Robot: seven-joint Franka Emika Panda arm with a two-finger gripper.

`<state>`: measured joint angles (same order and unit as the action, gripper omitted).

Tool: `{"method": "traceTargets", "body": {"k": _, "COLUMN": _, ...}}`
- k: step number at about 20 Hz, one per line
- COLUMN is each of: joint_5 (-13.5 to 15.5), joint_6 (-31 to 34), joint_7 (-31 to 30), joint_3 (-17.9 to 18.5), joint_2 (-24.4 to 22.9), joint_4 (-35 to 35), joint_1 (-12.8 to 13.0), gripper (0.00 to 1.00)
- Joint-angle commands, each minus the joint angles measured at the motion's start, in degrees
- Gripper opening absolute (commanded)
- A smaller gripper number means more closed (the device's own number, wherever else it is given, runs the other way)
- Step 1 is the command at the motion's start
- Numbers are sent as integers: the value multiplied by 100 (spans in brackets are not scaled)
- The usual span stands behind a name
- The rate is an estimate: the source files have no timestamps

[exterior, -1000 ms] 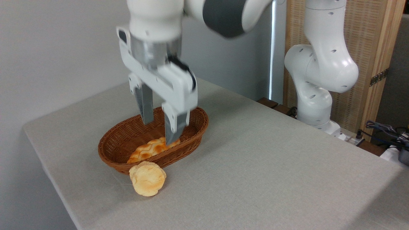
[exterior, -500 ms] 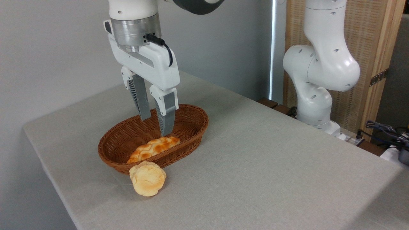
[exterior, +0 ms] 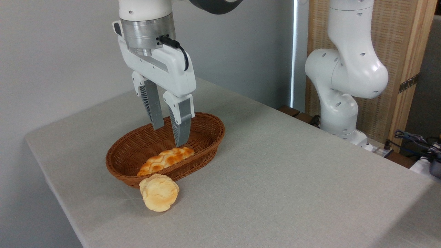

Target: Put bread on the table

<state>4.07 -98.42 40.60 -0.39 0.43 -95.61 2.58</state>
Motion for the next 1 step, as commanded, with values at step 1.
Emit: {"method": "traceTargets", "body": {"k": 1, "joint_5": -91, "joint_6": 183, "joint_7": 62, "joint_3": 22, "joint_2": -69, "joint_4": 51, "joint_1": -30, "gripper": 100}}
